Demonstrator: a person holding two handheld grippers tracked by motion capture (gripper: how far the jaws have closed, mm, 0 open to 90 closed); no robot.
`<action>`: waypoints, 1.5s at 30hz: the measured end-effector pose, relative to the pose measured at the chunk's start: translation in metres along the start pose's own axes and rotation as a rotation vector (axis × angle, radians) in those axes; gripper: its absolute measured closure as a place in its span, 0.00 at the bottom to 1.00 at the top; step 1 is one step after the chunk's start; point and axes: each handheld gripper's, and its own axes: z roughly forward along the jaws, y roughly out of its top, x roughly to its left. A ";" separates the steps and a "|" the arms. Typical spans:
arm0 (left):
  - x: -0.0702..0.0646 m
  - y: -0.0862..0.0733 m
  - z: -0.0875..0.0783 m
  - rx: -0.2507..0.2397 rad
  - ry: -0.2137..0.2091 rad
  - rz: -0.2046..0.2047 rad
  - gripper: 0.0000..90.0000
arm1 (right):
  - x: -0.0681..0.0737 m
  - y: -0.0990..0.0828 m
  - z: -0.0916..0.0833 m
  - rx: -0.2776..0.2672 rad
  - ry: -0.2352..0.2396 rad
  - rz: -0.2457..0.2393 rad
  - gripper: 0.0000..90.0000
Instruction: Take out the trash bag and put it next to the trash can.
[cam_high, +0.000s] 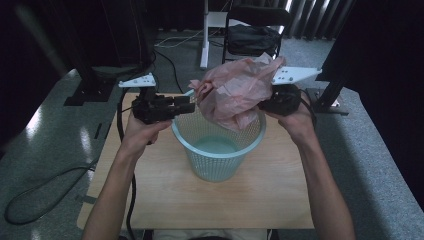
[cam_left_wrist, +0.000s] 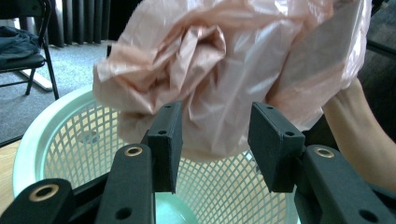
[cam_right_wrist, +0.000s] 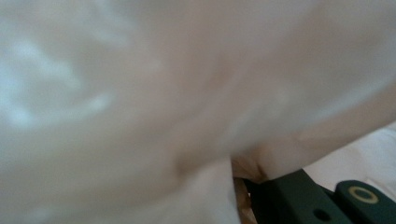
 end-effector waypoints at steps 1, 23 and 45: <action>0.000 0.000 0.000 0.000 0.000 0.001 0.61 | -0.001 0.000 -0.001 -0.001 -0.005 -0.003 0.95; 0.000 0.000 0.005 0.010 -0.005 0.006 0.61 | -0.013 0.007 -0.036 -0.059 -0.107 0.004 0.95; -0.001 -0.001 0.008 0.017 -0.014 0.013 0.61 | -0.026 -0.005 -0.071 -0.076 -0.212 0.035 0.95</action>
